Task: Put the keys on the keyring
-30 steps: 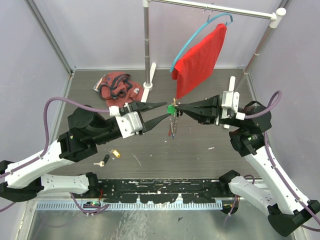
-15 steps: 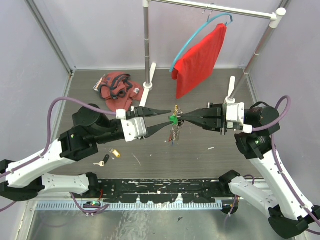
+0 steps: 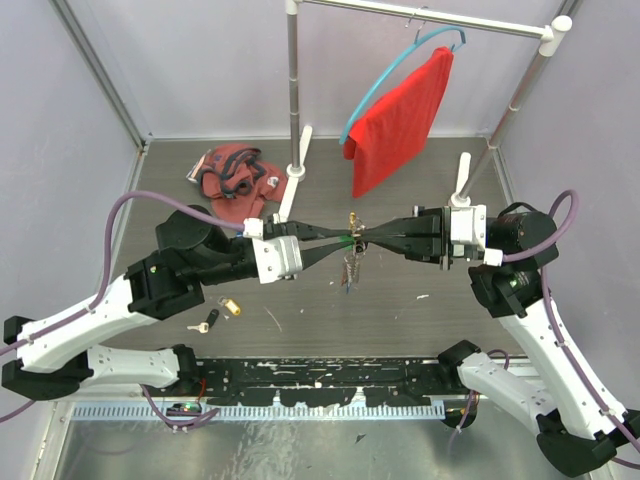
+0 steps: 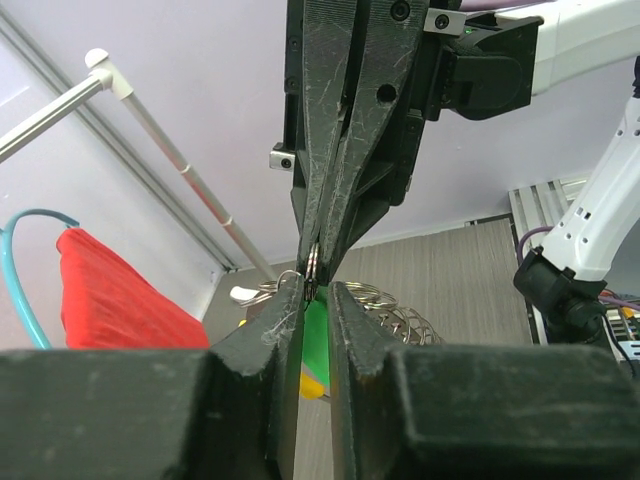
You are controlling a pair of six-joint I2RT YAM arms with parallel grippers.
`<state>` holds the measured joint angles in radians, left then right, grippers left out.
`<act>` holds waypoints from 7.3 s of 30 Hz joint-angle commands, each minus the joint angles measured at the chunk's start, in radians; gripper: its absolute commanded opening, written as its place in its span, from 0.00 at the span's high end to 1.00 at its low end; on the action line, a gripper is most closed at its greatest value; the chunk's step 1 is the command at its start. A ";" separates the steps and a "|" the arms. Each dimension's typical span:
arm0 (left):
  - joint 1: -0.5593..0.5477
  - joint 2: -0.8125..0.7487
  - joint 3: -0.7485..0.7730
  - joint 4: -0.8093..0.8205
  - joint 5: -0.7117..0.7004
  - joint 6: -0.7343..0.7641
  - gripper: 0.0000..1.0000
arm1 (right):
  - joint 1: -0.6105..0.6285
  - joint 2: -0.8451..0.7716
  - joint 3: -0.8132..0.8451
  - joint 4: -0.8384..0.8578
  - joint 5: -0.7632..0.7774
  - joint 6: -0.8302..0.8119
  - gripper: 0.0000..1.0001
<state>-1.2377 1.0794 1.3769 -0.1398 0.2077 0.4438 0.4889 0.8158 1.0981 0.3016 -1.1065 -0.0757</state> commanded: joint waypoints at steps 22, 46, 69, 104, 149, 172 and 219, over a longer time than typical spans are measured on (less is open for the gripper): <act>-0.002 0.057 0.190 -0.309 -0.112 0.094 1.00 | 0.002 0.045 0.263 -0.654 -0.021 -0.436 0.58; -0.034 0.368 0.604 -0.869 -0.263 0.255 1.00 | 0.002 0.142 0.281 -0.899 0.098 -0.539 0.61; -0.062 0.483 0.705 -1.198 -0.451 0.239 1.00 | 0.003 0.136 0.118 -0.813 0.125 -0.507 0.63; -0.063 0.453 0.698 -1.160 -0.447 0.261 1.00 | 0.124 0.026 -0.218 -0.174 0.301 -0.043 0.67; -0.063 0.452 0.662 -1.111 -0.432 0.279 1.00 | 0.134 0.048 -0.199 -0.134 0.223 -0.035 0.99; -0.052 -0.050 0.084 -0.375 -0.429 0.106 0.43 | 0.073 0.055 0.025 -0.474 0.044 -0.337 0.99; -0.073 -0.048 0.100 -0.278 -0.114 0.296 0.69 | 0.071 0.100 0.163 -0.282 -0.094 -0.062 0.99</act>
<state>-1.3018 1.0313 1.4422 -0.4683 0.0685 0.7330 0.5625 0.9188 1.2381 -0.0601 -1.1923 -0.1699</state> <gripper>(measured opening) 0.312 0.030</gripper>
